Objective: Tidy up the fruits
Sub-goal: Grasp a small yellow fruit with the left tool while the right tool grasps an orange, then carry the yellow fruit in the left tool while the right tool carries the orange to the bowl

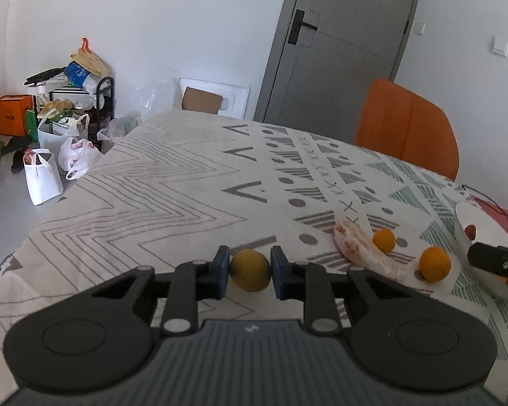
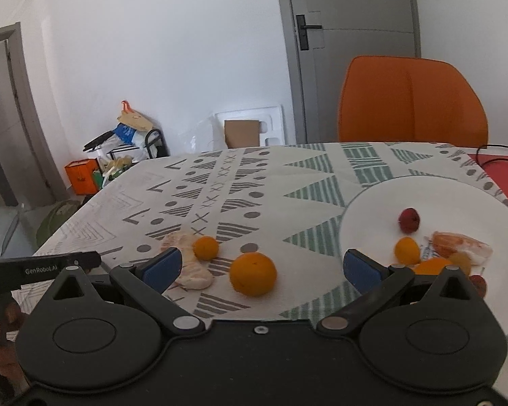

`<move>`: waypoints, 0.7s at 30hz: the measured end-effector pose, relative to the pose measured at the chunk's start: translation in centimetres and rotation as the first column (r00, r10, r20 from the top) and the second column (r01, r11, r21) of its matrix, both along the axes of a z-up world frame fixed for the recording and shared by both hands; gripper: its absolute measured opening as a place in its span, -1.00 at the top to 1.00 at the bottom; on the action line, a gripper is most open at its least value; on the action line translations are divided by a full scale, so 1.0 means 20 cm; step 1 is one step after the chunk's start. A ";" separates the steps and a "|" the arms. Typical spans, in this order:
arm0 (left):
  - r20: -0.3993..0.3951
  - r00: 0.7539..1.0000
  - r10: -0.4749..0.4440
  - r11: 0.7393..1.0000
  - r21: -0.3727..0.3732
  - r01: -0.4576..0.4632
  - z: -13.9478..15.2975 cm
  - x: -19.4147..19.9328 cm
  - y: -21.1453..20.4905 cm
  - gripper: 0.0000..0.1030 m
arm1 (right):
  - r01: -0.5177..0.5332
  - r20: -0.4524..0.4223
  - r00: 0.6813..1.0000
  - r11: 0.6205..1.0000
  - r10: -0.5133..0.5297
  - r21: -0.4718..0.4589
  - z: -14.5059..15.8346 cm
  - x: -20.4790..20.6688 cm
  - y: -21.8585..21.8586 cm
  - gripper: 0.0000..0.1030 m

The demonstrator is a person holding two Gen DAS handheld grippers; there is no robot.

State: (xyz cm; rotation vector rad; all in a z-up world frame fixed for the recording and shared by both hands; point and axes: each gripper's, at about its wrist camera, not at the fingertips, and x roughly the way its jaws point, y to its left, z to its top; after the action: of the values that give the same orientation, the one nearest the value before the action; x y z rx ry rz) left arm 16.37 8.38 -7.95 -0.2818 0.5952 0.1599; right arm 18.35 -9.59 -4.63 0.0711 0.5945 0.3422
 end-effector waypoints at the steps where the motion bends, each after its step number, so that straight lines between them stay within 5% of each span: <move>1: 0.003 1.000 0.001 1.000 -0.007 -0.001 0.00 0.00 0.01 0.53 | -0.007 -0.002 1.000 1.000 0.007 0.002 0.00 0.00 0.01 -1.00; 13: 0.038 0.999 0.021 0.999 -0.044 -0.019 0.02 -0.04 0.09 0.53 | -0.016 -0.054 0.998 0.998 0.013 -0.053 -0.06 0.10 0.12 -0.46; 14: 0.040 0.999 0.021 0.999 -0.050 -0.019 0.02 -0.05 0.10 0.53 | -0.012 -0.065 0.998 0.998 0.008 -0.060 -0.07 0.12 0.13 -0.33; 15: 0.042 0.999 0.020 0.998 -0.052 -0.018 0.02 -0.05 0.11 0.53 | -0.009 -0.077 0.997 0.998 0.004 -0.069 -0.09 0.13 0.14 0.11; 16: 0.046 0.999 0.020 0.999 -0.052 -0.017 0.03 -0.05 0.11 0.53 | -0.010 -0.098 0.995 0.997 0.002 -0.079 -0.11 0.14 0.15 0.30; 21: 0.058 0.998 0.017 0.999 -0.032 -0.015 0.07 -0.06 0.09 0.53 | -0.014 -0.075 0.997 0.999 0.011 -0.034 -0.09 0.09 0.11 0.31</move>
State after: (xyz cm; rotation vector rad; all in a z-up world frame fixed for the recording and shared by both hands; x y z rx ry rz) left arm 15.16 10.23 -6.64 -0.3210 0.5384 0.1577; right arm 20.16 -7.39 -6.36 0.0474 0.6752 0.3422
